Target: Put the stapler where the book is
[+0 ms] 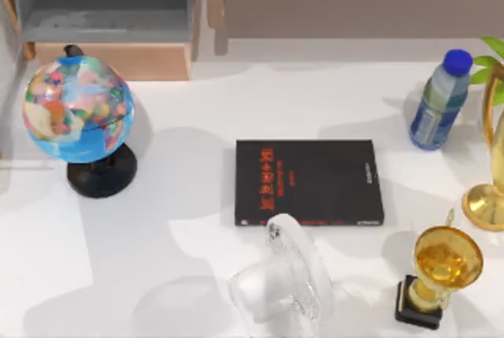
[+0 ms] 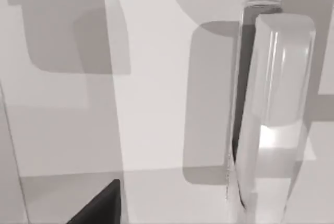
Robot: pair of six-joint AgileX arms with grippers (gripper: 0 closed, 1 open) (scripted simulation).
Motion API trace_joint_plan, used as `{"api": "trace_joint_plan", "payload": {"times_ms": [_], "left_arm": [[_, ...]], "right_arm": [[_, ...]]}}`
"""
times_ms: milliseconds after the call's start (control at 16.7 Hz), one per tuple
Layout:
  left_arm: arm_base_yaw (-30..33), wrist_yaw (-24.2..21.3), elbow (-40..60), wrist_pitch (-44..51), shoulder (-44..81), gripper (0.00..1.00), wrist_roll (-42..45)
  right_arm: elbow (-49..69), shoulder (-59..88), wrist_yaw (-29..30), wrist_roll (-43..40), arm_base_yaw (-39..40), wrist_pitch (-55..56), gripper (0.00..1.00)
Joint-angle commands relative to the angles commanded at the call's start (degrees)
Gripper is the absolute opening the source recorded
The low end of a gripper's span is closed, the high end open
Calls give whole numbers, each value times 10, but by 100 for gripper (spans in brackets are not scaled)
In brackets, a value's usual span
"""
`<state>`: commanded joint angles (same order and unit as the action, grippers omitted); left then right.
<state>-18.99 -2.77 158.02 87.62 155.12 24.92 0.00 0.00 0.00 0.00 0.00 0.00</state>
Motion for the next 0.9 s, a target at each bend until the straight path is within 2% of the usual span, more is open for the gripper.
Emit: {"api": "trace_joint_plan", "payload": {"times_ms": [360, 900], "left_arm": [[-4, 0, -8, 2, -7, 100, 3], [-42, -2, -141, 35, -175, 100, 42]], "right_arm": [[0, 0, 0, 0, 0, 0, 100], [0, 0, 0, 0, 0, 0, 100]]}}
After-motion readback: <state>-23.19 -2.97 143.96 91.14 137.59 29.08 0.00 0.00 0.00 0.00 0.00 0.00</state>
